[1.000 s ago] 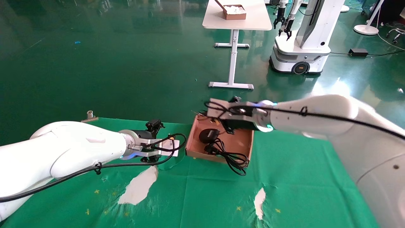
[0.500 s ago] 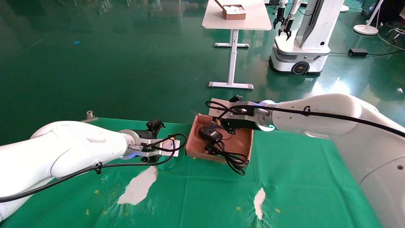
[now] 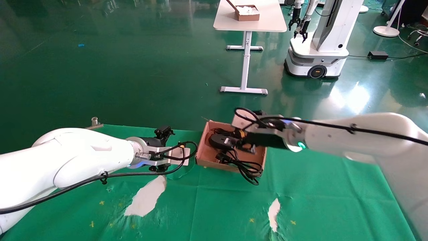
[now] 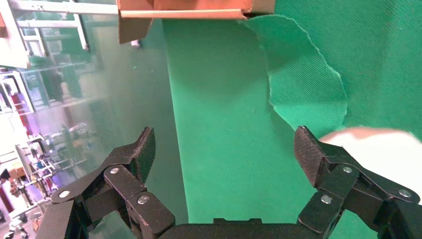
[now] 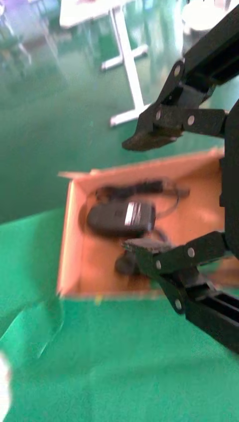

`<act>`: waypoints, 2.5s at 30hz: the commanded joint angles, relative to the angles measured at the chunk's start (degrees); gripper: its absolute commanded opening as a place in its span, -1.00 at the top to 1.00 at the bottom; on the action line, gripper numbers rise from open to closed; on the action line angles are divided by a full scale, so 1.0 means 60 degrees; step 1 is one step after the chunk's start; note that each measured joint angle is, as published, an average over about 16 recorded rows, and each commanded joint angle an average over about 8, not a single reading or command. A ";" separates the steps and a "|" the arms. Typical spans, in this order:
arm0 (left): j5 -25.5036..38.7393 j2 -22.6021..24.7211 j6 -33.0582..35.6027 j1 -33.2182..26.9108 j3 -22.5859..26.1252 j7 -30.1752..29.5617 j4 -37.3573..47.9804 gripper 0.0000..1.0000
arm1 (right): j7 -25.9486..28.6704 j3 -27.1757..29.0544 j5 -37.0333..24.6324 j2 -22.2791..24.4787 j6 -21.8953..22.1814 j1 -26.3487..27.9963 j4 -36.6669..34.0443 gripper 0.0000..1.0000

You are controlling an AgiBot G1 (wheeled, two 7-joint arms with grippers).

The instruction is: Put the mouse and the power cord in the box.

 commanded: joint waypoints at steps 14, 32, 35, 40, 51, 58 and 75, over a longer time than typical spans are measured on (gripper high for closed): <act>-0.0064 -0.0031 0.0046 0.0035 -0.0067 0.0014 -0.0025 -1.00 | 0.0526 0.0985 0.2838 0.1779 -0.1732 -0.1398 0.1802 -1.00; -0.3443 -0.1530 0.2302 0.1765 -0.3402 0.0873 -0.1143 -1.00 | 0.1162 0.2177 0.6274 0.3931 -0.3828 -0.3089 0.3983 -1.00; -0.4087 -0.1815 0.2731 0.2093 -0.4036 0.1038 -0.1354 -1.00 | 0.1270 0.2378 0.6854 0.4295 -0.4183 -0.3375 0.4351 -1.00; -0.5155 -0.2286 0.3441 0.2637 -0.5087 0.1312 -0.1703 -1.00 | 0.1448 0.2712 0.7816 0.4897 -0.4769 -0.3848 0.4962 -1.00; -0.7513 -0.3327 0.5010 0.3839 -0.7406 0.1917 -0.2475 -1.00 | 0.1764 0.3305 0.9532 0.5972 -0.5817 -0.4691 0.6048 -1.00; -0.9019 -0.3992 0.6012 0.4606 -0.8888 0.2304 -0.2968 -1.00 | 0.1769 0.3317 0.9586 0.6004 -0.5850 -0.4713 0.6075 -1.00; -1.2484 -0.5520 0.8316 0.6370 -1.2295 0.3191 -0.4101 -1.00 | 0.1763 0.3306 0.9600 0.6012 -0.5848 -0.4712 0.6076 -1.00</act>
